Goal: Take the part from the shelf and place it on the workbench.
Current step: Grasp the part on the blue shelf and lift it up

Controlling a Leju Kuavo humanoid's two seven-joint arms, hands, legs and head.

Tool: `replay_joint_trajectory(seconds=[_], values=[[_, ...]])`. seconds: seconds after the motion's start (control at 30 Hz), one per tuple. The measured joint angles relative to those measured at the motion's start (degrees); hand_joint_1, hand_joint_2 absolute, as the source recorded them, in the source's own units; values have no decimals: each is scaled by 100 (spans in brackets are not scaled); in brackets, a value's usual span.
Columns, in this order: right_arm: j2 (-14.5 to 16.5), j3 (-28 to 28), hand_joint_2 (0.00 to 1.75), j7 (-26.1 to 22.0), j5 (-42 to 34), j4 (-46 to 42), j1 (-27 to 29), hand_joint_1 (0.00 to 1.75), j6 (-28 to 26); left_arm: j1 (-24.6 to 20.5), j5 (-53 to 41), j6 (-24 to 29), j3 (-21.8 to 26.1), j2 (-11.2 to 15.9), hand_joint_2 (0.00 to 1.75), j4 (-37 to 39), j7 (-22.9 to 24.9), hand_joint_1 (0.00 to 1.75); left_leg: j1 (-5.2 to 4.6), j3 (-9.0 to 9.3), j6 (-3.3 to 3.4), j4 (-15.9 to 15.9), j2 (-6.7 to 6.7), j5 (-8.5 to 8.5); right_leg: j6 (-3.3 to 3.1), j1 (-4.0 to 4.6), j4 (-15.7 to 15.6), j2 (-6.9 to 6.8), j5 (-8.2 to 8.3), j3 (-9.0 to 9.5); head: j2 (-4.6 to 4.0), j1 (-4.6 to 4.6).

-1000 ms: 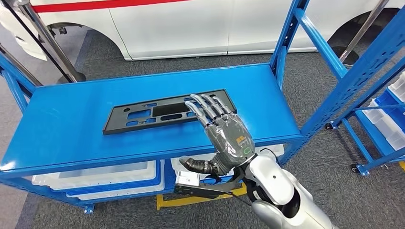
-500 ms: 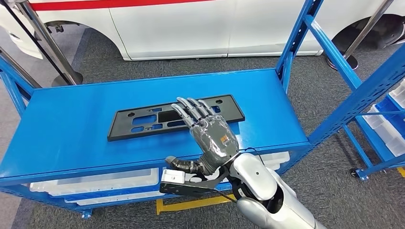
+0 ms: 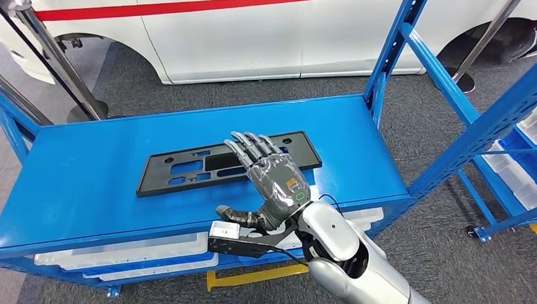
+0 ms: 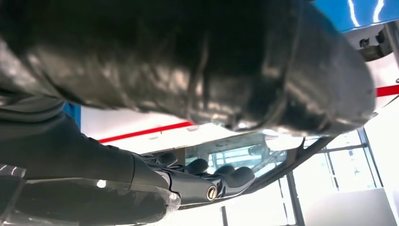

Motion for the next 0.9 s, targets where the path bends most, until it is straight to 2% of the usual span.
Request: replay_joint_trajectory(seconds=[0.03, 0.1, 0.13, 0.17, 0.2, 0.23, 0.27, 0.3, 0.33, 0.4, 0.47, 0.53, 0.63, 0.77, 0.9], values=[[16, 0, 0, 1, 0, 3, -6, 0, 0, -1, 0, 1, -8, 5, 0, 0, -1, 0, 4, -73, -26, 179, -1, -107, -13, -27, -61, -8, 10, 56, 0, -3], [50, 0, 0, 1, -15, 25, -18, 0, 9, 2, -4, 2, -18, 11, 0, 0, -3, 0, 49, -430, -90, 852, -4, -410, -38, -39, -104, -24, 0, 119, 0, -12], [63, 0, 0, 1, -30, 47, -20, 0, 22, 3, -11, 1, -25, 14, 0, 0, -7, 0, 72, -639, -130, 1193, -4, -509, -40, -39, -100, -27, -15, 127, 0, -12], [85, 0, 0, 7, -54, 84, -21, 0, 42, 7, -20, 0, -31, 17, 0, 0, -11, 0, 95, -792, -167, 1405, -3, -521, -37, -42, -89, -26, -34, 134, 0, -13], [113, 0, 0, 16, -78, 130, -27, 0, 64, 12, -30, -4, -37, 22, 0, 0, -15, 0, 117, -842, -200, 1397, -1, -405, -25, -50, -69, -19, -59, 143, 0, -13], [157, 0, 0, 28, -104, 192, -43, 0, 83, 16, -37, -9, -42, 27, 0, 0, -19, 0, 141, -782, -231, 1167, 1, -178, -5, -63, -36, -8, -94, 156, 0, -13], [210, 0, 0, 39, -136, 264, -71, 0, 97, 18, -42, -15, -45, 36, 0, 0, -21, 0, 164, -642, -254, 795, 4, 65, 23, -77, 7, 2, -139, 170, 0, -13], [264, 0, 0, 46, -169, 343, -113, 0, 104, 19, -48, -26, -48, 44, 0, 0, -23, 0, 164, -495, -267, 451, 2, 238, 56, -80, 50, 11, -182, 175, 0, -14], [325, 1, 0, 53, -206, 426, -163, 0, 108, 11, -52, -37, -51, 50, 0, 0, -28, 0, 159, -382, -250, 194, -3, 326, 93, -78, 89, 17, -216, 168, 0, -14], [436, 3, 87, 68, -284, 583, -254, 0, 111, -3, -57, -61, -61, 55, 0, 0, -38, 0, 133, -323, -188, 56, -20, 302, 149, -57, 116, 21, -241, 144, 0, -15], [530, 8, 175, 86, -372, 720, -315, 0, 124, -8, -47, -73, -76, 56, 0, 0, -32, 0, 140, -321, -148, 15, -28, 314, 114, -47, 102, 20, -233, 147, 0, -14], [597, 10, 175, 96, -520, 847, -353, 0, 201, 0, -21, -88, -85, 57, 0, 0, 36, 0, 138, -312, -140, -4, -30, 320, 46, -43, 77, 18, -225, 165, 0, -14], [685, 13, 175, 99, -741, 1046, -372, 0, 318, 0, 14, -105, -85, 58, 0, 0, 138, 0, 126, -308, -115, -4, -34, 308, 38, -47, 38, 14, -222, 189, 0, -14], [804, 31, 175, 99, -851, 1259, -392, 0, 344, -10, 22, -108, -85, 58, 0, 0, 144, 0, 113, -307, -84, -3, -31, 299, 67, -56, 13, 12, -209, 198, 0, -14], [890, 76, 175, 105, -880, 1422, -418, 0, 361, -12, 24, -103, -86, 58, 0, 0, 103, 0, 104, -306, -72, 0, -30, 297, 167, -68, 7, 12, -208, 197, 0, -14]])
